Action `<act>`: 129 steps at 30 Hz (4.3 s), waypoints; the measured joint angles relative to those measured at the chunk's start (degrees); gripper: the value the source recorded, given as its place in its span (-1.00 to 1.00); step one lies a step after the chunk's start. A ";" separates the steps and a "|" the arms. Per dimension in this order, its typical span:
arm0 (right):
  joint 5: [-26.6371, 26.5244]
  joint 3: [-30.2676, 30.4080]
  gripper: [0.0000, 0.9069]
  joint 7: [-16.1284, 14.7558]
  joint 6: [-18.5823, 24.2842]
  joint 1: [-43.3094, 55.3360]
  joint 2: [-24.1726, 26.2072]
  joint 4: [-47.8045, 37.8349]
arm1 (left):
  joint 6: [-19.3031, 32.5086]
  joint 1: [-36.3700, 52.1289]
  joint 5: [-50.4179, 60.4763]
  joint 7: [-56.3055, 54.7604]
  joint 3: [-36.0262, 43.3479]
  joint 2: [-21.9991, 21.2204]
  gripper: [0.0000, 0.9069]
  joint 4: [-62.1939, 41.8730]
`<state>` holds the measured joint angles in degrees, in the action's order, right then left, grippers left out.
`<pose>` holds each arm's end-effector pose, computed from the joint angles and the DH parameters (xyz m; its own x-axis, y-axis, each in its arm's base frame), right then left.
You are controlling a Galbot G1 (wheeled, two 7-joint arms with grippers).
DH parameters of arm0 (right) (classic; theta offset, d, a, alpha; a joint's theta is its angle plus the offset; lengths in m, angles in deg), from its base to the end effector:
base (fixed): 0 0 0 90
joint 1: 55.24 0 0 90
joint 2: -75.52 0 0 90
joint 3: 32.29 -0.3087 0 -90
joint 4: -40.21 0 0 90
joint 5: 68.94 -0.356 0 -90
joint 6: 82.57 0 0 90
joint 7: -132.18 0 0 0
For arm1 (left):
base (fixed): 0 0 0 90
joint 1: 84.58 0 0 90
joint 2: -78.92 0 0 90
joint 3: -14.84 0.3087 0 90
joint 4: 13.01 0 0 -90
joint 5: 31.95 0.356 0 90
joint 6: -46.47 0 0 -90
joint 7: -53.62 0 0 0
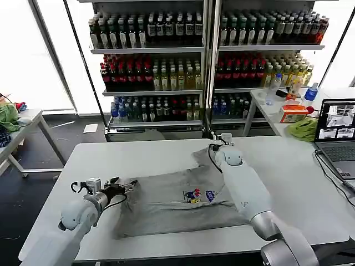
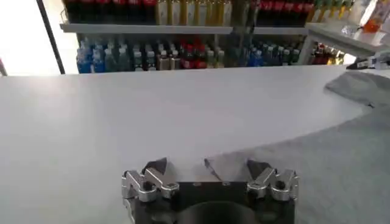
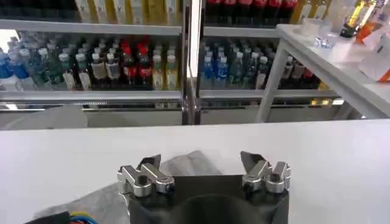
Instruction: Fold and organize the clothes.
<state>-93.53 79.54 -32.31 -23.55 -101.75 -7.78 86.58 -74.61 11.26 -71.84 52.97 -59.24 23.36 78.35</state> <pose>0.5601 0.0305 -0.2429 -0.8227 0.0703 0.5641 0.0400 0.9970 -0.0660 0.3713 0.0893 -0.2664 -0.8039 0.2349 0.5464 0.2264 0.9704 -0.0841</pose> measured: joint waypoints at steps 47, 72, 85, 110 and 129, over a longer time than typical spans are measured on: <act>-0.29 -4.15 -1.00 0.25 -0.79 -5.59 -0.24 4.96 | 0.64 -1.69 0.63 1.24 0.93 -0.11 -1.00 2.13; -7.15 -5.55 -1.00 4.15 -2.31 -16.65 6.43 34.39 | 3.71 -5.16 1.44 1.77 -3.18 1.53 -1.00 7.67; -11.16 -9.11 -1.00 7.02 -2.34 -26.88 11.05 49.92 | 4.04 -9.23 2.32 2.27 -5.38 1.91 -1.00 12.15; -12.95 -14.67 -1.00 12.11 -2.22 -53.40 11.17 68.64 | 5.03 -18.97 6.17 3.42 -8.69 1.48 -1.00 18.35; -8.23 -15.01 -1.00 12.85 -1.15 -60.14 11.65 67.48 | 5.23 -21.97 8.82 4.54 -9.85 1.16 -0.98 18.06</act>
<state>-101.76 64.53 -19.46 -24.70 -161.88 3.86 154.06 -69.38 -10.71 -63.03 57.51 -69.09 24.52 96.40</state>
